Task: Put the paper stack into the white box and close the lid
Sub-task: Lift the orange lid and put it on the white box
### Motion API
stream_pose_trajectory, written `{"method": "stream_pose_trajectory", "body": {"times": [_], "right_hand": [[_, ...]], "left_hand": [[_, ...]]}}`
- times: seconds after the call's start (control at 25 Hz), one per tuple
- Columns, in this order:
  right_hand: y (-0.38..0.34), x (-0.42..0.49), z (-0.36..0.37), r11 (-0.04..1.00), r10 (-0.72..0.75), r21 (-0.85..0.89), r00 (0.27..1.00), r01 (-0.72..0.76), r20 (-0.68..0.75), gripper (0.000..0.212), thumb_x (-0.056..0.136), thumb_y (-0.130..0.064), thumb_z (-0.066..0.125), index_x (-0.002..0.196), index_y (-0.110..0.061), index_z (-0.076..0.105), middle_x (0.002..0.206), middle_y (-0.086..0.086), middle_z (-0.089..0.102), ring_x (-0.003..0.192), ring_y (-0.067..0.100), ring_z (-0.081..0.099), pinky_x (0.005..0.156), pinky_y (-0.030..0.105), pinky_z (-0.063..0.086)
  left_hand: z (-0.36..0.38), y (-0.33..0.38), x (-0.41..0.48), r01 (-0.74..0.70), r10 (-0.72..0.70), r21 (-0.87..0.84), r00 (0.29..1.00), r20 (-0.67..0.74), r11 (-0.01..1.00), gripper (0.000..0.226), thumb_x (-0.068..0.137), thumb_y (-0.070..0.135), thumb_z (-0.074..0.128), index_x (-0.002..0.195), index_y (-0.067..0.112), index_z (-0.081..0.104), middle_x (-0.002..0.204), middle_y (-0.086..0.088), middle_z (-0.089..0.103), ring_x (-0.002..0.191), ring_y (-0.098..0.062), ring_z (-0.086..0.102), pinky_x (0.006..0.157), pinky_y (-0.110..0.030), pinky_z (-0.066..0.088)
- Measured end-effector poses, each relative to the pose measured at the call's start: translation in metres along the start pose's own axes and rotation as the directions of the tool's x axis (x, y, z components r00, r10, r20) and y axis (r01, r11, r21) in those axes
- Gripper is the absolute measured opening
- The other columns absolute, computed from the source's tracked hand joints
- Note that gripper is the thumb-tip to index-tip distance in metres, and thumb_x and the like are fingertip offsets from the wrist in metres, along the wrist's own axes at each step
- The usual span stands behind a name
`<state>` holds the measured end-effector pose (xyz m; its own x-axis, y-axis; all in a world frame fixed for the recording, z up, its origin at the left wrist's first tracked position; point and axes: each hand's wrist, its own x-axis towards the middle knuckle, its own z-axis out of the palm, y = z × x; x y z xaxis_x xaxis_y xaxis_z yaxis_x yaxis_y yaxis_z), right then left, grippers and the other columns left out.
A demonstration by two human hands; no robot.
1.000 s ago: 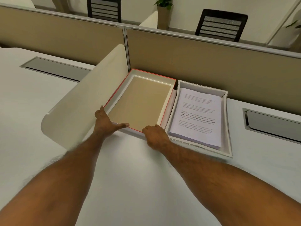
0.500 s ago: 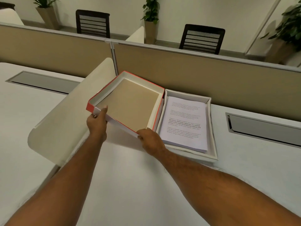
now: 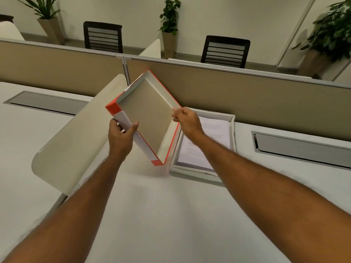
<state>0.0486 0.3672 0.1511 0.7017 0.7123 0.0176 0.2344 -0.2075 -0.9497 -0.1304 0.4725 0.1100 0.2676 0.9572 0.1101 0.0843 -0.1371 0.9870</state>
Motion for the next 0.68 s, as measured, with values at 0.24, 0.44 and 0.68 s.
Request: {"method": "stream_pose_trajectory", "body": {"times": [0.24,0.44,0.68], "right_hand": [[-0.041,-0.002,-0.022,0.975,0.145,0.150,0.979,-0.166,0.143,0.042,0.092,-0.054,0.051,0.108,-0.017,0.059,0.119,0.018,0.066,0.103,0.028,0.068,0.098,0.045,0.052],[-0.051,-0.010,-0.047,0.894,0.266,0.335,0.954,-0.299,0.141,0.065,0.086,-0.060,0.056,0.131,-0.013,0.048,0.116,0.015,0.067,0.091,0.029,0.072,0.088,0.047,0.056],[-0.045,-0.016,-0.058,0.881,0.329,0.341,0.943,-0.327,0.054,0.056,0.077,-0.034,0.078,0.116,-0.012,0.046,0.104,0.006,0.065,0.092,0.024,0.067,0.070,0.039,0.059]], "left_hand": [[0.024,0.014,-0.038,-0.242,0.208,0.218,0.964,0.167,0.945,0.059,0.080,0.033,0.075,0.128,0.009,0.049,0.117,-0.007,0.065,0.098,-0.023,0.065,0.077,-0.027,0.055],[0.051,0.023,-0.073,-0.317,0.231,0.326,0.933,0.275,0.891,0.067,0.081,0.039,0.072,0.136,0.016,0.042,0.129,-0.008,0.062,0.113,-0.028,0.062,0.093,-0.045,0.055],[0.068,0.013,-0.104,-0.401,0.280,0.465,0.909,0.310,0.790,0.067,0.080,0.038,0.072,0.138,0.024,0.042,0.136,-0.001,0.058,0.116,-0.024,0.060,0.093,-0.038,0.051]]}}
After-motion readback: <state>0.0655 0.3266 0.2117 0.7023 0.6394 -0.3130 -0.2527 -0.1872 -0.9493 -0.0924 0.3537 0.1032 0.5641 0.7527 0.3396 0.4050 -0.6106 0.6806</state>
